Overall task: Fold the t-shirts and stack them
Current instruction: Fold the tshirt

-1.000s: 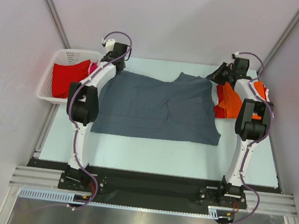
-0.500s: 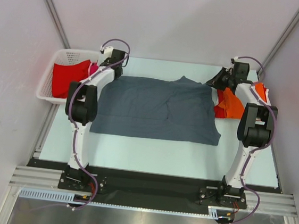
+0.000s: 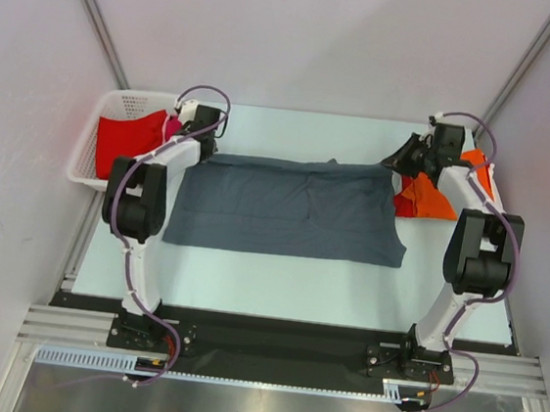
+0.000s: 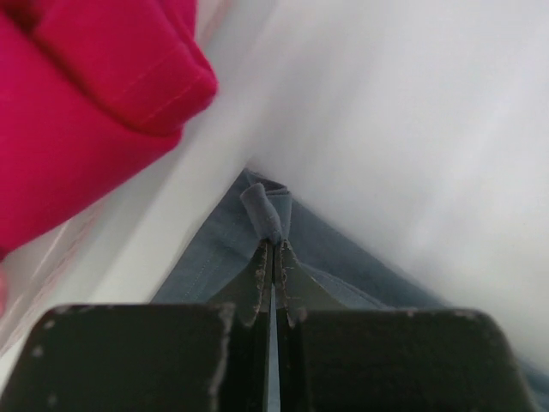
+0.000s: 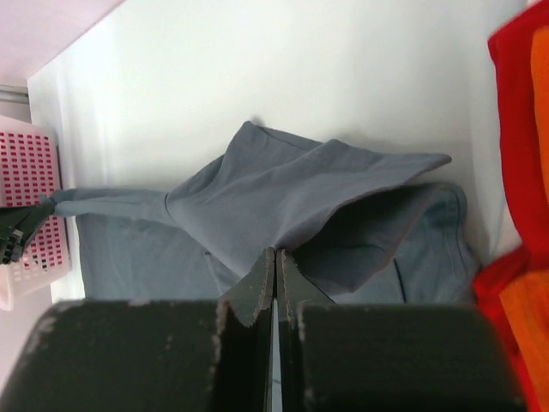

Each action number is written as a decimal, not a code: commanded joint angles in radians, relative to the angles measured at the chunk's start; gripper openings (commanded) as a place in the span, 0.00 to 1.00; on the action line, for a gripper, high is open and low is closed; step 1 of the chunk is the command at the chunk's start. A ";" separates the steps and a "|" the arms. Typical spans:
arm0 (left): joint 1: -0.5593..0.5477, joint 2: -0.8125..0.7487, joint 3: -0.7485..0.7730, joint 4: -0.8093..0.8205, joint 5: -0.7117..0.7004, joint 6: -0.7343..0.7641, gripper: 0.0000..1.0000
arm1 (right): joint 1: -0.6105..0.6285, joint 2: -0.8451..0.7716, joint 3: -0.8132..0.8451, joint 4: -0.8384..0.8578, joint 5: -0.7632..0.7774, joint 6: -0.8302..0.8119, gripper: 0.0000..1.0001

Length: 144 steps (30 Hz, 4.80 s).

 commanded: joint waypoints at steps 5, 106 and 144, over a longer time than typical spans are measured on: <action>0.007 -0.147 -0.119 0.123 0.002 -0.002 0.00 | -0.001 -0.134 -0.101 -0.005 0.046 -0.006 0.00; -0.476 0.252 0.216 0.455 0.726 0.017 0.58 | 0.168 -0.481 -0.600 0.284 0.414 0.101 0.48; -0.510 0.114 0.043 0.505 0.643 0.055 0.00 | 0.151 -0.481 -0.614 0.264 0.399 0.093 0.49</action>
